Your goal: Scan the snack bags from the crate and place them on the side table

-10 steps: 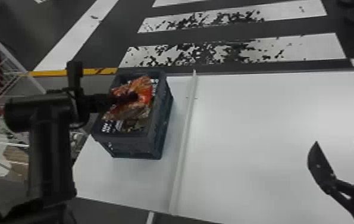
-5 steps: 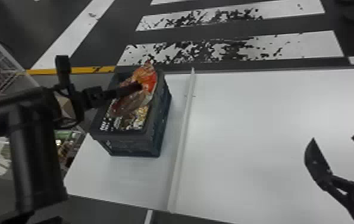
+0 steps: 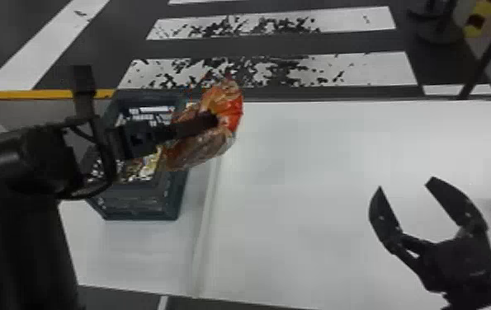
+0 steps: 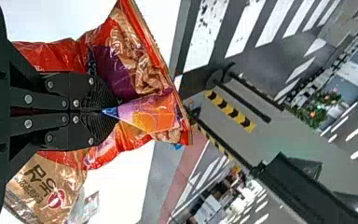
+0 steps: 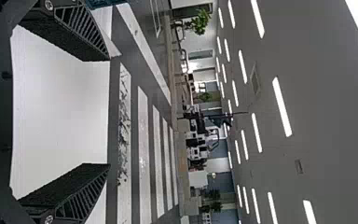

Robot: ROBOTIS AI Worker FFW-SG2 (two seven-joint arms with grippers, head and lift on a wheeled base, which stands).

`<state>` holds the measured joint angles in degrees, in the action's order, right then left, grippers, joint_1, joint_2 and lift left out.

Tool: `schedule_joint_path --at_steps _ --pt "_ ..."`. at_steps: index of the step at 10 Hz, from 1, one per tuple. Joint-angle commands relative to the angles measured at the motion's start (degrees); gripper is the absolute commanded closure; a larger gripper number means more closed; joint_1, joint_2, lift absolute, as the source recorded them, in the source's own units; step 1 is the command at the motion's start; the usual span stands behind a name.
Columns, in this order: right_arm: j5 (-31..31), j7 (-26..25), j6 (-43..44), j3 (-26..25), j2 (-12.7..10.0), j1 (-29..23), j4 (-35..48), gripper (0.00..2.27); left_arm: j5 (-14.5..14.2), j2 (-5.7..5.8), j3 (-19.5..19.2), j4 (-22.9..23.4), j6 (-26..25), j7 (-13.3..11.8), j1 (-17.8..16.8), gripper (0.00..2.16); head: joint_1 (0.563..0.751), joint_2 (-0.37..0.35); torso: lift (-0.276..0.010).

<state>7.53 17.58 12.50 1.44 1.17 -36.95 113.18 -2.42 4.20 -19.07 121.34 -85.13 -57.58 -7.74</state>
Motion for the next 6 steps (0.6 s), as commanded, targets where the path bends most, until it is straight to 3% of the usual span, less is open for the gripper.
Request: schedule_joint_path --at_steps 1,3,4,6 --pt "0.74 0.0 0.37 -0.48 0.06 -0.14 0.2 0.07 2.16 -4.35 5.71 0.65 0.44 1.07 1.33 2.13 0.695 0.079 -0.094" --pt "2.76 0.0 0.55 -1.8 0.06 -0.23 0.11 0.07 5.23 -4.35 12.92 -2.08 3.25 4.06 3.17 2.14 0.695 -0.023 -0.094" --pt "3.99 0.0 0.9 -2.59 0.06 -0.23 -0.07 0.07 4.0 -4.35 17.57 -4.19 5.01 7.75 4.14 2.14 0.695 -0.06 -0.094" --pt "5.39 0.0 3.01 -3.9 0.41 -0.32 -0.77 0.07 4.71 -4.35 24.78 -9.02 12.04 12.41 5.55 2.14 0.695 -0.132 -0.094"
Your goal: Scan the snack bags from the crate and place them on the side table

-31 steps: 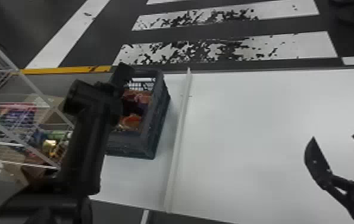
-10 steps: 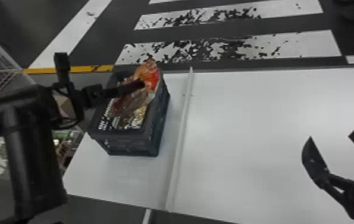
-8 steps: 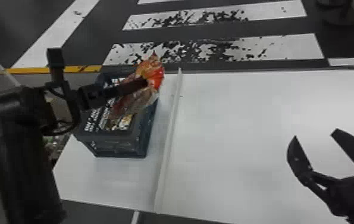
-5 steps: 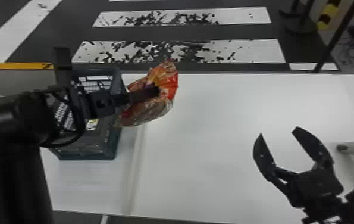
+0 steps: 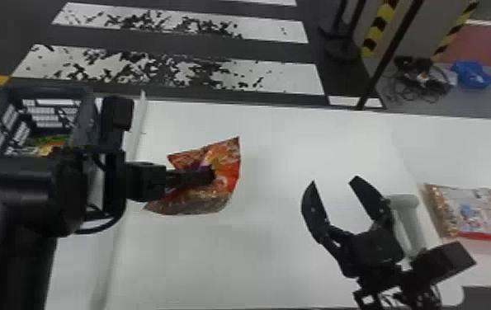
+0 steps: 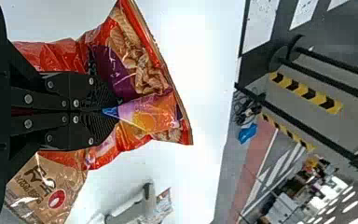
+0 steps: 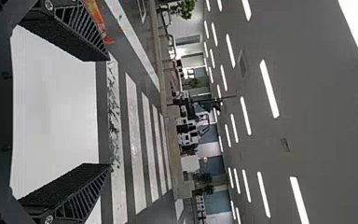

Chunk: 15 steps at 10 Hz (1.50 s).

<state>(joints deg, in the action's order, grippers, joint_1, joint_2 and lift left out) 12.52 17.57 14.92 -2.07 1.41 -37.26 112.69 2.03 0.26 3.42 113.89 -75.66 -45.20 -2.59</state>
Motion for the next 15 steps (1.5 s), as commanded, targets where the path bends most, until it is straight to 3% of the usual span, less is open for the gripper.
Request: schedule_joint_path --at_steps 1,3,4,5,6,7,10,12,13,15 --pt "1.36 0.0 0.76 -0.92 0.62 -0.01 -0.55 0.07 -0.27 -0.41 4.49 -4.38 6.09 2.48 0.48 2.14 0.695 -0.179 -0.094" --pt "1.89 0.0 0.93 -1.89 0.62 -0.01 -0.72 0.07 -0.98 -0.41 7.3 -8.51 11.89 5.12 0.57 2.14 0.695 -0.246 -0.094" --pt "1.89 0.0 0.93 -1.89 0.62 0.08 -0.9 0.07 -1.15 -0.41 7.91 -9.39 12.42 6.08 0.57 2.03 0.695 -0.266 -0.094" --pt "1.89 0.0 0.93 -1.89 0.62 0.35 -1.34 0.07 -1.77 -0.41 8.44 -9.56 12.77 7.31 0.57 1.57 0.695 -0.279 -0.094" --pt "1.89 0.0 0.93 -1.8 0.53 0.52 -1.51 0.07 -2.56 -0.41 8.53 -10.0 13.47 7.4 0.57 0.34 0.695 -0.282 -0.094" --pt "1.89 0.0 0.93 -1.62 0.35 0.52 -1.51 0.07 -3.0 -0.41 8.62 -10.09 13.65 6.96 0.74 0.0 0.695 -0.287 -0.094" --pt "1.89 0.09 0.93 -1.45 0.26 0.43 -1.51 0.07 -4.58 -0.41 8.35 -9.65 14.88 7.4 1.27 0.03 0.695 -0.296 -0.094" --pt "1.89 0.09 0.93 -1.45 0.26 -0.01 -1.34 0.07 -5.63 -0.41 7.65 -8.6 16.46 9.07 2.68 0.03 0.695 -0.296 -0.094" --pt "1.89 0.53 0.93 -1.45 0.26 -0.18 -1.34 0.07 -5.37 -0.41 7.47 -6.66 20.5 11.09 4.52 0.03 0.695 -0.292 -0.094" --pt "1.89 0.97 0.76 -1.36 0.26 -0.44 -1.07 0.07 -4.93 -0.41 3.96 -2.44 28.59 12.15 8.39 0.04 0.695 -0.273 -0.094"
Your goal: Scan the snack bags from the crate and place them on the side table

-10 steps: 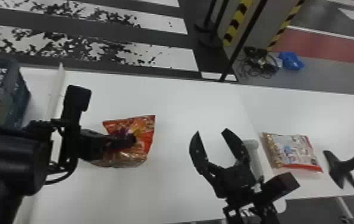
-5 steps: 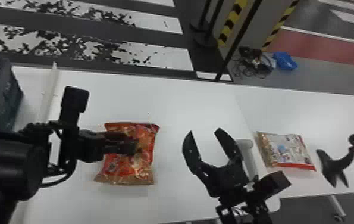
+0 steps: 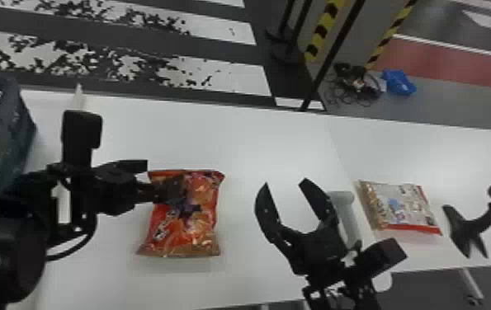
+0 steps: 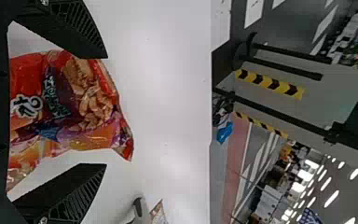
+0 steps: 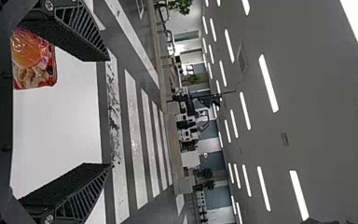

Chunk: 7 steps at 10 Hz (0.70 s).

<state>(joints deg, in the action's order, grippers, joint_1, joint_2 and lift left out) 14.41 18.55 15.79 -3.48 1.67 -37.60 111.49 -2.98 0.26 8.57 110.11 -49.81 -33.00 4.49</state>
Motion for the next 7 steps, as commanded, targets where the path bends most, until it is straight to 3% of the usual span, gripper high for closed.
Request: schedule_joint_path --at_steps 1,3,5,7 --pt "0.0 0.17 -0.29 0.23 0.0 -0.28 0.48 0.07 0.08 -0.41 -3.74 3.53 8.89 0.04 4.21 0.04 0.695 -0.253 -0.094" --pt "-0.09 0.61 -2.39 0.49 0.0 -0.54 1.89 0.07 0.34 -0.41 -8.84 7.14 23.3 1.54 10.45 0.04 0.695 -0.203 -0.094" --pt "0.09 0.96 -10.48 0.58 -0.18 -0.89 4.44 0.07 0.17 -0.41 -15.25 8.89 29.45 3.3 13.96 0.04 0.695 -0.105 -0.094" --pt "2.64 3.25 -18.22 0.41 -0.35 -0.98 6.11 0.07 -0.1 -0.41 -19.3 10.65 36.31 5.4 17.3 0.04 0.695 0.0 -0.094"
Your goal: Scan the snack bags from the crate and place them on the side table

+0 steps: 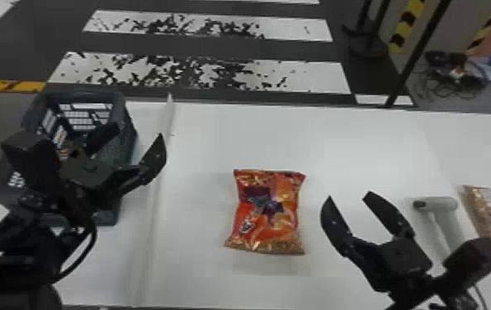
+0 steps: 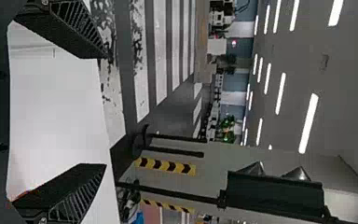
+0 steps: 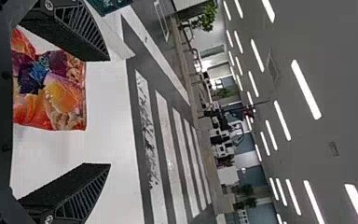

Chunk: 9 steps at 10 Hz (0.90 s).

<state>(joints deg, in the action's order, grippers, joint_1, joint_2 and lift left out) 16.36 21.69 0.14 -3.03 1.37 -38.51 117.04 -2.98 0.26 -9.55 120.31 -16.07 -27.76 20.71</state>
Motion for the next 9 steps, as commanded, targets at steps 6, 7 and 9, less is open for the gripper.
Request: schedule_joint_path --at_steps 6,7,9 --pt "5.27 6.09 -39.48 -2.33 -0.14 1.77 7.15 0.07 -3.17 -0.41 -5.57 -0.08 16.63 2.1 7.68 0.04 0.695 0.191 -0.094" --pt "5.35 6.44 -41.76 -2.68 -0.23 2.57 6.8 0.06 -3.7 -0.41 -5.57 -0.17 16.63 1.92 7.86 0.04 0.695 0.215 -0.094" --pt "5.44 6.97 -44.57 -3.04 -0.23 4.76 5.22 0.05 -3.78 -0.41 -5.48 -0.17 16.63 1.48 7.94 0.04 0.695 0.226 -0.094"
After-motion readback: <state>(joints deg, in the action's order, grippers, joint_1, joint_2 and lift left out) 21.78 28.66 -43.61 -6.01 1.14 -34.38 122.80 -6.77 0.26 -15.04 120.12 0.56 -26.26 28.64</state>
